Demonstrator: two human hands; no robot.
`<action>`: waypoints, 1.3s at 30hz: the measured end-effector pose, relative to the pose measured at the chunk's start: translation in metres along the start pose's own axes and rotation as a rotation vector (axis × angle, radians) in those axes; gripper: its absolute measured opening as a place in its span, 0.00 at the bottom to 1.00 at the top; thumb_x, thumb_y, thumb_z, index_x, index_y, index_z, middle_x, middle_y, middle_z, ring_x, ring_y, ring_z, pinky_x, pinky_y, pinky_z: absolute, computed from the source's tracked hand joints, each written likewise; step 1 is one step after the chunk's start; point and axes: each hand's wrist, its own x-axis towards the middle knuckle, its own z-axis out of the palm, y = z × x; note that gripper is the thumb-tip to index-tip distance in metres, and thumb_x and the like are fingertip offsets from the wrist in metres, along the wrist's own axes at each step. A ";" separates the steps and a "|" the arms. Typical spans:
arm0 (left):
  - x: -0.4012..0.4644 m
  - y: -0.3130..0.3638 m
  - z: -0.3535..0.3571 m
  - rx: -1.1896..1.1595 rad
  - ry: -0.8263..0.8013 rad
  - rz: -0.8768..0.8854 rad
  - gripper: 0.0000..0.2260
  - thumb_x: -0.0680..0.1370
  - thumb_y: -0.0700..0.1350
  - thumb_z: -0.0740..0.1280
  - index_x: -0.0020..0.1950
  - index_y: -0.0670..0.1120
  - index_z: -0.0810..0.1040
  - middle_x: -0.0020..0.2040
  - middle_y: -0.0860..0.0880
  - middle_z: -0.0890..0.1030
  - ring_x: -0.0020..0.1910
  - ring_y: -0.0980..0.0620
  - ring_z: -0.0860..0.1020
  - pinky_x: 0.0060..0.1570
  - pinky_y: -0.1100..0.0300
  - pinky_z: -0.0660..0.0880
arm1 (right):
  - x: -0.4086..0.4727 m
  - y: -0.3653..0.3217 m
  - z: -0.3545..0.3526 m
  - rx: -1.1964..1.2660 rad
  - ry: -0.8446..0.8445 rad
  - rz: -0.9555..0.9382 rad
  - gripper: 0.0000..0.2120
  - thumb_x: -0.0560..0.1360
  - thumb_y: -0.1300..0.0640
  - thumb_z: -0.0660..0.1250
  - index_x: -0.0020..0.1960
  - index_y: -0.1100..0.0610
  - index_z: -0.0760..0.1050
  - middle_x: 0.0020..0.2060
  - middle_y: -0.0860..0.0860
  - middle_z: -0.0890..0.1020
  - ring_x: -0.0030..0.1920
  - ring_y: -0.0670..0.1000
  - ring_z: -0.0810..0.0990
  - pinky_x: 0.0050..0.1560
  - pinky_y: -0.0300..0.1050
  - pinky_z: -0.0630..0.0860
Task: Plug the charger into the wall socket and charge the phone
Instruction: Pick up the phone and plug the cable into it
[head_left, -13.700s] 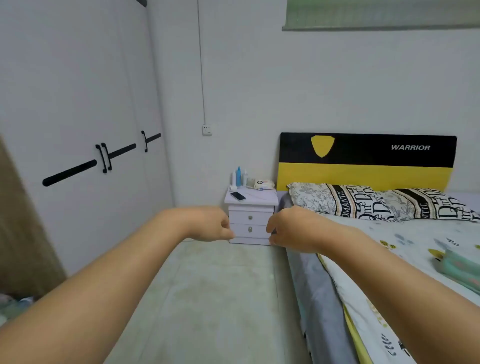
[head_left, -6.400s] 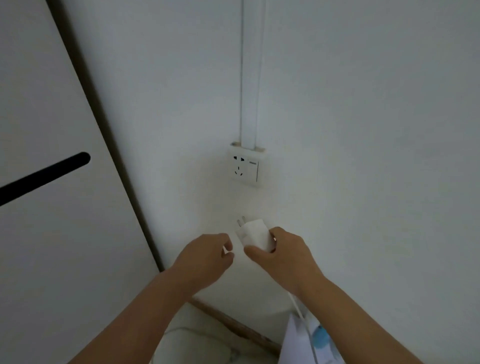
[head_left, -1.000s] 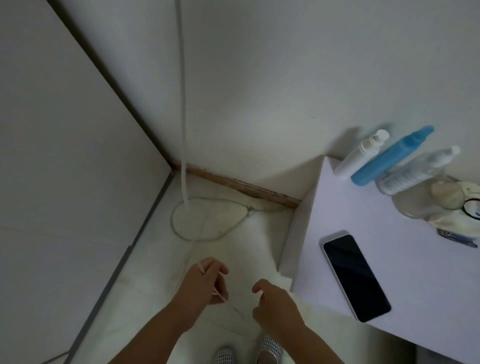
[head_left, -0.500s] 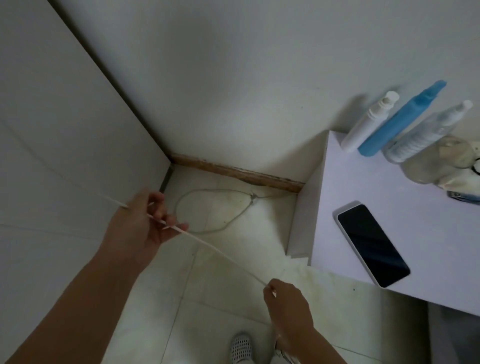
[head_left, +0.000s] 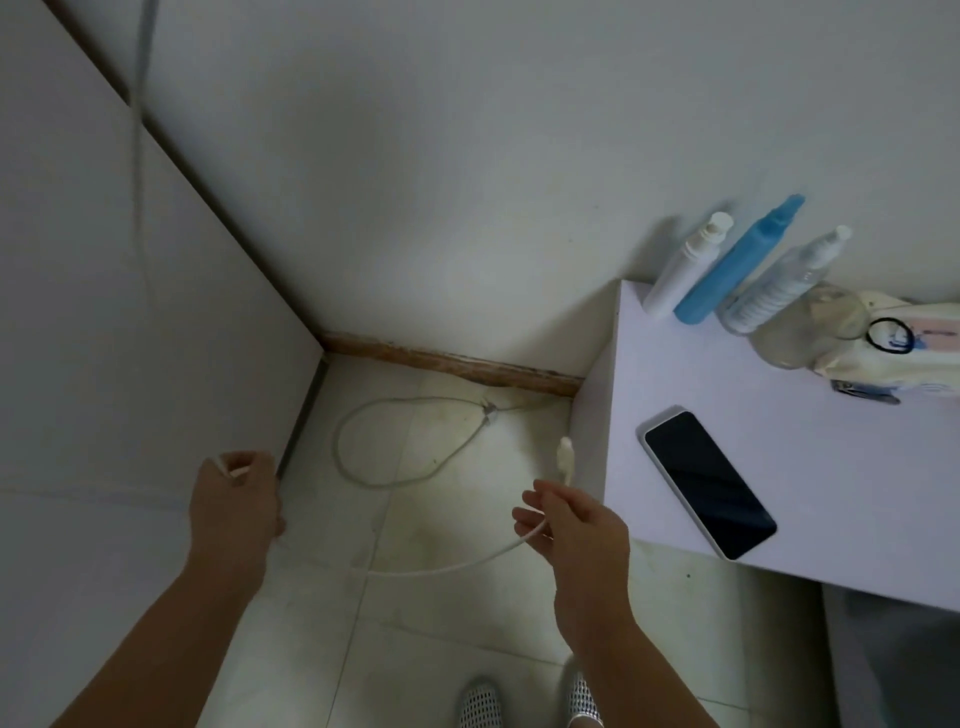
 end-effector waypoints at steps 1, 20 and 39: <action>-0.001 -0.002 0.003 0.012 -0.001 -0.003 0.04 0.76 0.38 0.58 0.47 0.41 0.71 0.34 0.43 0.69 0.25 0.52 0.66 0.18 0.68 0.66 | -0.002 -0.004 -0.001 0.011 -0.002 -0.017 0.12 0.75 0.71 0.59 0.42 0.59 0.78 0.38 0.60 0.81 0.30 0.51 0.82 0.30 0.36 0.80; -0.144 0.046 0.152 0.338 -0.626 0.280 0.18 0.76 0.52 0.61 0.63 0.47 0.71 0.43 0.57 0.74 0.43 0.60 0.75 0.49 0.62 0.77 | -0.013 -0.016 -0.041 -0.154 -0.154 -0.064 0.11 0.75 0.73 0.56 0.49 0.61 0.71 0.28 0.52 0.85 0.25 0.50 0.81 0.30 0.45 0.80; -0.171 0.002 0.292 0.382 -0.857 -0.003 0.11 0.77 0.53 0.59 0.36 0.54 0.75 0.36 0.57 0.77 0.39 0.59 0.75 0.35 0.67 0.66 | 0.041 -0.047 -0.156 -0.109 0.113 0.023 0.13 0.80 0.54 0.56 0.46 0.58 0.77 0.20 0.49 0.75 0.18 0.44 0.66 0.19 0.35 0.62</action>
